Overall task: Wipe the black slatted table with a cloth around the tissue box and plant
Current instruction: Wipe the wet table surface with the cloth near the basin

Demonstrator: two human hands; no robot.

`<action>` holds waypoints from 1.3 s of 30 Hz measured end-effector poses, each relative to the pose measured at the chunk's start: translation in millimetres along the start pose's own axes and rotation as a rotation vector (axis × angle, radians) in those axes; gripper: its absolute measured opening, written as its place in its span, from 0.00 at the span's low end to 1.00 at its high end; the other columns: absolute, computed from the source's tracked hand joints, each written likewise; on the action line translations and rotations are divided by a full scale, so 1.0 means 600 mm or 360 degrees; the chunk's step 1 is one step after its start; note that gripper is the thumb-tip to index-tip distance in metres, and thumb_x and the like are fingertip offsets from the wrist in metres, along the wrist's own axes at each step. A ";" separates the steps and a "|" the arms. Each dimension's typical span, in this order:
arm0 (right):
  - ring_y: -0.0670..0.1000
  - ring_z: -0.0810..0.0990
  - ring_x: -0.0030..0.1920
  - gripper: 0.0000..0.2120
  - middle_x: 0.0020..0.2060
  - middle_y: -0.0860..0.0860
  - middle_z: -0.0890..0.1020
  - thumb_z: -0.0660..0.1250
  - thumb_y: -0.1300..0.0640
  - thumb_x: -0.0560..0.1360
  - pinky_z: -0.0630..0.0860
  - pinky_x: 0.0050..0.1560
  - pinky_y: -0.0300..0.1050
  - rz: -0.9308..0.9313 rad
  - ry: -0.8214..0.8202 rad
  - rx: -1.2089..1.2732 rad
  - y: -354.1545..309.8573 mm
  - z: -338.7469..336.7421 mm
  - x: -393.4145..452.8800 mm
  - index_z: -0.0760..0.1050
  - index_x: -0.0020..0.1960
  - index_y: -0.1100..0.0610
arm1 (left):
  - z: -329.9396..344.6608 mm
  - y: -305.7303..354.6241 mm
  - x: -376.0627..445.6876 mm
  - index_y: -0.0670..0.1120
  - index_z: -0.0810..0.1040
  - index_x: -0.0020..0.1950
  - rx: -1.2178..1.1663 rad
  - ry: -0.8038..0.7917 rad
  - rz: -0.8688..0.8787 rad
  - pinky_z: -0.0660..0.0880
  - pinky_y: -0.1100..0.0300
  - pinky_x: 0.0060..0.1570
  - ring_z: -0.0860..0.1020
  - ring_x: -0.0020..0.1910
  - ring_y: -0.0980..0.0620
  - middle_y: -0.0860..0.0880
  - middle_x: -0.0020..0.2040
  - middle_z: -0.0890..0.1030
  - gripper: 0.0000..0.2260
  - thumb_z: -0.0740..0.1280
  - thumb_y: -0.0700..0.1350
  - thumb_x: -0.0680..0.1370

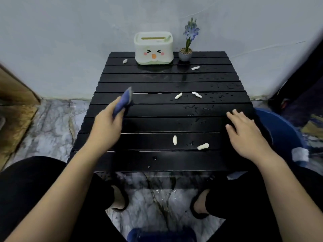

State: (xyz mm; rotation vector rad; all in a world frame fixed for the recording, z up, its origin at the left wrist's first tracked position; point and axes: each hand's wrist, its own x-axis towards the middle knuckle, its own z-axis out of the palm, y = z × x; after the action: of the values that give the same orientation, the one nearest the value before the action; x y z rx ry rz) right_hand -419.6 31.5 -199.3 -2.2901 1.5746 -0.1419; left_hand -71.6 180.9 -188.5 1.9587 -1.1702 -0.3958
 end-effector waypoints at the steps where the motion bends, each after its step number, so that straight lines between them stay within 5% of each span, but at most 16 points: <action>1: 0.55 0.52 0.81 0.25 0.80 0.54 0.57 0.55 0.53 0.84 0.48 0.78 0.57 0.0022 -0.0003 -0.0011 0.008 -0.001 -0.007 0.59 0.80 0.56 | -0.016 -0.024 -0.020 0.52 0.69 0.74 0.0133 -0.0005 -0.0067 0.71 0.60 0.64 0.76 0.65 0.51 0.49 0.66 0.78 0.20 0.60 0.45 0.82; 5: 0.55 0.49 0.81 0.27 0.81 0.54 0.54 0.55 0.51 0.84 0.48 0.78 0.58 0.0104 0.0010 -0.0059 0.036 -0.001 -0.033 0.55 0.81 0.56 | -0.035 -0.079 -0.104 0.58 0.51 0.80 0.0760 -0.0208 -0.0179 0.56 0.45 0.74 0.53 0.79 0.43 0.41 0.80 0.57 0.28 0.55 0.62 0.81; 7: 0.56 0.49 0.81 0.27 0.81 0.55 0.53 0.54 0.49 0.84 0.47 0.78 0.60 0.0149 -0.0002 -0.0096 0.048 0.002 -0.042 0.54 0.81 0.56 | -0.019 -0.085 -0.120 0.56 0.52 0.80 0.0917 -0.0257 -0.0089 0.52 0.43 0.75 0.49 0.80 0.42 0.41 0.81 0.51 0.31 0.46 0.66 0.79; 15: 0.58 0.46 0.81 0.28 0.82 0.56 0.49 0.46 0.47 0.85 0.45 0.78 0.61 0.0139 -0.0083 -0.0222 0.063 0.024 -0.059 0.48 0.82 0.54 | 0.126 0.012 -0.136 0.38 0.60 0.77 0.0988 -0.0253 0.0151 0.53 0.46 0.77 0.54 0.78 0.38 0.35 0.78 0.58 0.31 0.43 0.57 0.82; 25: 0.57 0.47 0.81 0.27 0.82 0.55 0.50 0.45 0.47 0.85 0.45 0.79 0.59 0.0142 0.0002 -0.0234 0.065 0.033 -0.061 0.49 0.82 0.54 | 0.316 0.180 -0.124 0.38 0.55 0.79 0.0861 -0.0513 0.0379 0.49 0.47 0.78 0.51 0.79 0.38 0.35 0.79 0.53 0.29 0.45 0.56 0.84; 29: 0.56 0.47 0.81 0.26 0.81 0.54 0.52 0.49 0.47 0.85 0.44 0.79 0.57 0.0090 0.0050 -0.0103 0.072 0.028 -0.066 0.53 0.81 0.53 | 0.292 0.187 -0.090 0.41 0.59 0.78 0.0309 -0.0743 0.0282 0.48 0.52 0.77 0.50 0.80 0.44 0.40 0.80 0.55 0.26 0.50 0.54 0.85; 31: 0.55 0.46 0.81 0.26 0.81 0.54 0.52 0.50 0.47 0.85 0.43 0.79 0.56 0.0068 0.0066 -0.0027 0.077 0.027 -0.072 0.55 0.81 0.53 | 0.256 0.185 -0.071 0.39 0.69 0.73 -0.0189 -0.0814 0.0034 0.59 0.53 0.74 0.64 0.75 0.45 0.39 0.74 0.69 0.23 0.54 0.53 0.84; 32: 0.55 0.46 0.81 0.26 0.81 0.54 0.53 0.51 0.46 0.84 0.43 0.79 0.57 0.0064 0.0093 -0.0012 0.079 0.028 -0.075 0.56 0.81 0.52 | 0.233 0.182 -0.064 0.38 0.76 0.64 -0.0365 -0.0767 -0.0046 0.67 0.54 0.65 0.75 0.65 0.47 0.40 0.63 0.79 0.20 0.56 0.52 0.84; 34: 0.56 0.45 0.81 0.26 0.81 0.55 0.53 0.52 0.45 0.84 0.42 0.78 0.60 0.0088 0.0174 -0.0031 0.084 0.031 -0.083 0.57 0.80 0.51 | 0.184 0.164 -0.057 0.43 0.78 0.47 -0.0527 -0.0602 -0.0144 0.69 0.59 0.48 0.73 0.42 0.56 0.49 0.42 0.78 0.15 0.58 0.51 0.84; 36: 0.57 0.44 0.81 0.28 0.81 0.56 0.52 0.52 0.43 0.83 0.41 0.77 0.61 0.0151 0.0228 -0.0067 0.090 0.033 -0.091 0.57 0.80 0.51 | 0.124 0.140 -0.066 0.47 0.76 0.40 -0.0473 -0.0454 -0.0123 0.69 0.65 0.43 0.71 0.37 0.62 0.55 0.36 0.76 0.16 0.58 0.50 0.84; 37: 0.57 0.44 0.81 0.29 0.81 0.56 0.51 0.52 0.42 0.83 0.41 0.77 0.62 0.0199 0.0236 -0.0075 0.095 0.034 -0.096 0.55 0.81 0.52 | 0.095 0.121 -0.076 0.47 0.77 0.41 -0.0389 -0.0398 -0.0084 0.70 0.67 0.45 0.74 0.39 0.63 0.55 0.38 0.79 0.16 0.57 0.50 0.84; 39: 0.57 0.43 0.81 0.32 0.81 0.58 0.49 0.51 0.39 0.82 0.42 0.78 0.62 0.0307 0.0227 -0.0052 0.102 0.036 -0.106 0.52 0.81 0.54 | 0.045 0.074 -0.101 0.42 0.79 0.60 -0.0109 -0.0384 -0.0047 0.69 0.61 0.64 0.75 0.65 0.56 0.46 0.61 0.82 0.18 0.56 0.51 0.84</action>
State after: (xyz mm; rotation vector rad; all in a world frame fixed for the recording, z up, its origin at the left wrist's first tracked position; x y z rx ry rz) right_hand -491.7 75.7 -233.0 -2.1793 1.8722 -0.2363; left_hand -145.8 207.9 -179.4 1.9089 -1.2614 -0.6945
